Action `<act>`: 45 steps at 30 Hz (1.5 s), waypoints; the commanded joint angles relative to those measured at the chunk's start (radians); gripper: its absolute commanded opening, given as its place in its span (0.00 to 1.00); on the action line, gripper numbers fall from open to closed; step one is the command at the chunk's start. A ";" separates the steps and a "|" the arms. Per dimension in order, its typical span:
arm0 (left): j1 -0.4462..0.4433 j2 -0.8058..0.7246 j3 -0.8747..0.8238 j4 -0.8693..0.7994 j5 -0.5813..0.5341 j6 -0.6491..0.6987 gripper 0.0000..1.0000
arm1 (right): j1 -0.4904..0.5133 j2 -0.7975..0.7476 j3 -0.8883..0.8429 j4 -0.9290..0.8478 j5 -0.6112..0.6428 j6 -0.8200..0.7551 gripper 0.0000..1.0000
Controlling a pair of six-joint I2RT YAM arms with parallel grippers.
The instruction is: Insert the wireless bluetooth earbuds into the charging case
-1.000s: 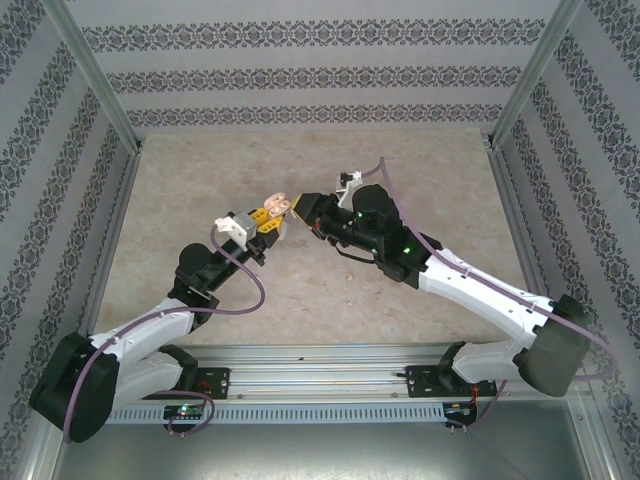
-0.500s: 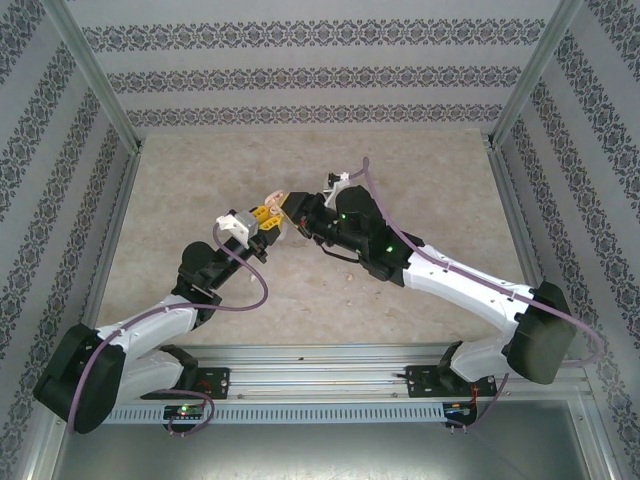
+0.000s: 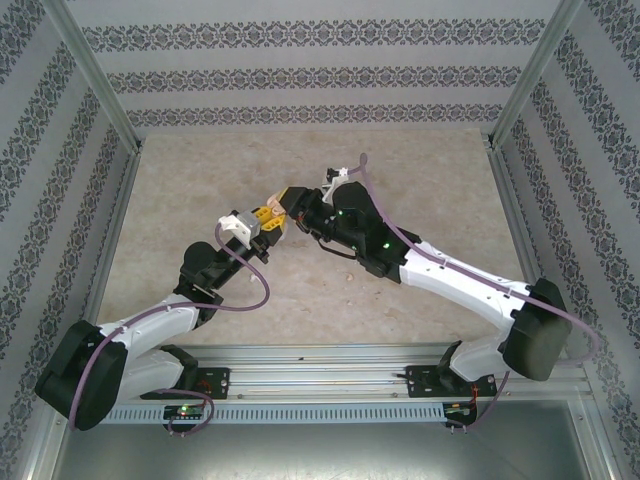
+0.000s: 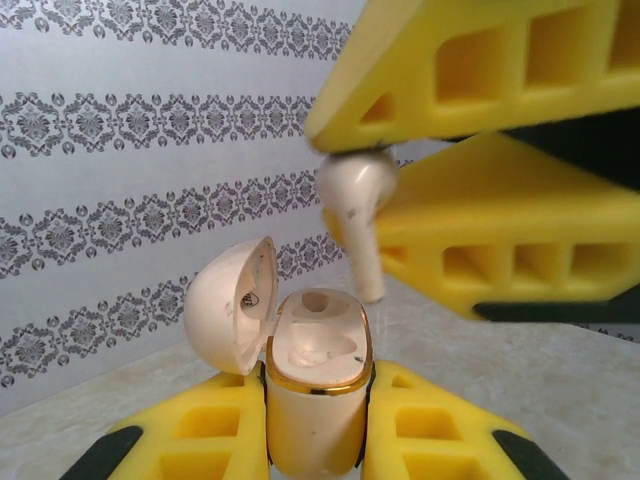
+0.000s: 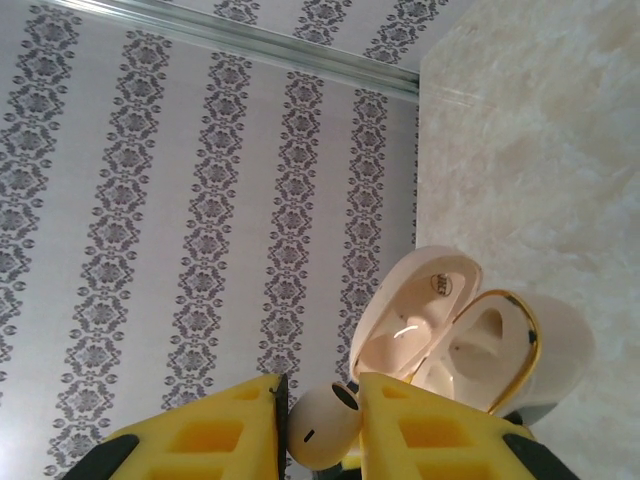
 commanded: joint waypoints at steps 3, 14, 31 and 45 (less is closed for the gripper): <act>-0.013 0.002 0.026 0.077 0.022 -0.024 0.00 | 0.009 0.044 0.077 -0.013 -0.047 -0.055 0.26; -0.012 -0.006 0.026 0.069 0.025 -0.028 0.00 | 0.010 0.036 0.068 -0.064 -0.038 -0.089 0.26; -0.014 -0.014 0.030 0.057 0.029 -0.037 0.00 | 0.009 0.048 0.047 -0.088 -0.023 -0.105 0.28; -0.017 -0.017 0.015 0.058 0.031 -0.046 0.00 | -0.001 0.063 0.074 -0.074 -0.001 -0.142 0.26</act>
